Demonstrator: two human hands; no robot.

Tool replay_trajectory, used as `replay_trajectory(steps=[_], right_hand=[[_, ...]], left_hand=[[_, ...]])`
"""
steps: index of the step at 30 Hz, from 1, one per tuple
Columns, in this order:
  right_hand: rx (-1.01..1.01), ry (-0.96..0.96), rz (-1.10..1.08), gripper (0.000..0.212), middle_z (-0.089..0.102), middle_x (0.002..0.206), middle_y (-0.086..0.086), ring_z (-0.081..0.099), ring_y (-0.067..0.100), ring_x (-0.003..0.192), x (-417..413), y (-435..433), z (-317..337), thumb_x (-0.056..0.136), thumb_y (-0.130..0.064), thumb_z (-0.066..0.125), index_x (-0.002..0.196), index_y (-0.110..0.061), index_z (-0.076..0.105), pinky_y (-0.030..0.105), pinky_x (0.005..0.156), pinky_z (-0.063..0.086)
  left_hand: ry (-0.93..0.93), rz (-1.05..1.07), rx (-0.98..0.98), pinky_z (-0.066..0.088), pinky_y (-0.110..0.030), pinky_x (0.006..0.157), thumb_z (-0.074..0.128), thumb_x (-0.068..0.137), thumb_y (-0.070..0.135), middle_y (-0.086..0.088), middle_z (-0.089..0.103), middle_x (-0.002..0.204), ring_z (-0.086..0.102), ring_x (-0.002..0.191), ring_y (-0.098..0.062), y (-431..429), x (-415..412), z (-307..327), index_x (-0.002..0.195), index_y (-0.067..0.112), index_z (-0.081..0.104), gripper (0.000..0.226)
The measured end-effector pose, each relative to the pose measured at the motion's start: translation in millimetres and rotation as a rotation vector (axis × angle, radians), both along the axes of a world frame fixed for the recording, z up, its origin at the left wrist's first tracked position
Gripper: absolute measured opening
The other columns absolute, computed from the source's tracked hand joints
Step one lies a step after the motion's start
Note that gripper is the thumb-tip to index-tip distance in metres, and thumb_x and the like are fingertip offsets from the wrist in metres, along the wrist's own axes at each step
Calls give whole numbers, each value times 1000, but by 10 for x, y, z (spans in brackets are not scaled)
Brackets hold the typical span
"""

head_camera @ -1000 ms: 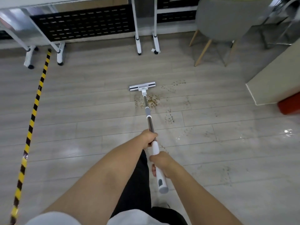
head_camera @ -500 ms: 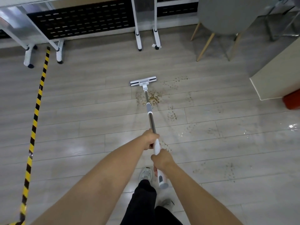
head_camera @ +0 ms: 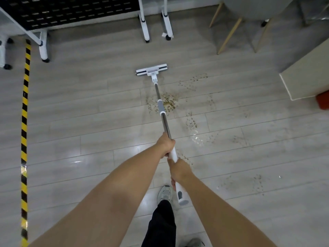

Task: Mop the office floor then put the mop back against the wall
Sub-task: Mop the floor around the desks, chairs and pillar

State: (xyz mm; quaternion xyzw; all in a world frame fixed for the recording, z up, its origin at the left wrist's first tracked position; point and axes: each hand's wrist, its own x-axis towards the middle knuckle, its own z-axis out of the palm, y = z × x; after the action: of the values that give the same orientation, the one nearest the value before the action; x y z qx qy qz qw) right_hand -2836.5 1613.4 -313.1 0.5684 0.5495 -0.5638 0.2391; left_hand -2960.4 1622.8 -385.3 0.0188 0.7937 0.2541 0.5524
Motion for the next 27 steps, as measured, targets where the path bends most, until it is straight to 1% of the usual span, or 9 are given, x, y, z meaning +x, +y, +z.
replay_trajectory(steps=[3, 9, 14, 16, 18, 20, 22, 24, 27], right_hand=[[12, -16, 6, 43, 63, 78, 11, 56, 16, 40, 107, -76, -106, 106, -46, 39, 107, -6, 54, 27, 41, 49], [108, -26, 78, 45, 62, 79, 6, 59, 15, 49, 345, -307, -139, 107, -47, 35, 109, -6, 53, 24, 42, 44], [87, -7, 93, 40, 62, 71, 7, 57, 15, 42, 800, -555, -8, 108, -44, 35, 97, -9, 50, 23, 41, 44], [92, -13, 122, 41, 64, 71, 7, 58, 16, 45, 1122, -706, 8, 108, -45, 34, 97, -9, 51, 27, 47, 49], [92, -12, 136, 45, 67, 79, 10, 60, 19, 54, 1505, -892, 14, 107, -46, 33, 100, -8, 55, 34, 62, 57], [87, -6, 136, 46, 67, 84, 11, 60, 20, 59, 1943, -1110, 49, 107, -47, 32, 102, -7, 56, 36, 68, 57], [74, -1, 142, 46, 64, 79, 10, 58, 18, 56, 2424, -1358, 132, 108, -45, 31, 101, -8, 57, 31, 62, 53], [60, -15, 154, 45, 64, 78, 9, 57, 17, 54, 2936, -1621, 251, 109, -44, 30, 102, -8, 57, 28, 55, 48], [28, -50, 191, 43, 63, 71, 8, 57, 16, 51, 3709, -2028, 422, 109, -41, 31, 103, -7, 56, 26, 52, 45]], left_hand=[[16, -30, -4, 62, -50, 78, 51, 101, 24, -15, 58, 122, 64, 105, -38, -82, 118, -90, 151, 21, 26, 56], [28, -26, 7, 61, -55, 80, 51, 101, 22, -17, 60, 122, 66, 104, -40, -237, 301, -121, 151, 22, 26, 56], [11, 12, 6, 61, -45, 73, 50, 103, 22, -14, 57, 119, 65, 106, -37, -508, 774, 15, 151, 22, 28, 53], [-1, 25, 7, 61, -44, 72, 51, 102, 21, -14, 58, 120, 65, 105, -36, -670, 1100, 70, 148, 20, 32, 49], [0, 32, 1, 61, -43, 70, 51, 103, 20, -14, 57, 119, 65, 101, -34, -859, 1490, 129, 145, 18, 35, 46], [5, 21, 5, 59, -40, 64, 50, 103, 20, -12, 55, 116, 62, 98, -32, -1079, 1937, 201, 144, 17, 37, 44], [6, 18, 19, 58, -39, 63, 51, 102, 19, -11, 55, 115, 61, 98, -31, -1352, 2430, 270, 143, 17, 39, 42], [0, 23, 23, 60, -41, 70, 51, 102, 19, -11, 57, 116, 62, 101, -32, -1656, 2954, 321, 140, 16, 41, 40], [-25, 27, 26, 60, -41, 71, 50, 102, 19, -12, 58, 121, 62, 105, -32, -2094, 3744, 365, 141, 19, 39, 41]])
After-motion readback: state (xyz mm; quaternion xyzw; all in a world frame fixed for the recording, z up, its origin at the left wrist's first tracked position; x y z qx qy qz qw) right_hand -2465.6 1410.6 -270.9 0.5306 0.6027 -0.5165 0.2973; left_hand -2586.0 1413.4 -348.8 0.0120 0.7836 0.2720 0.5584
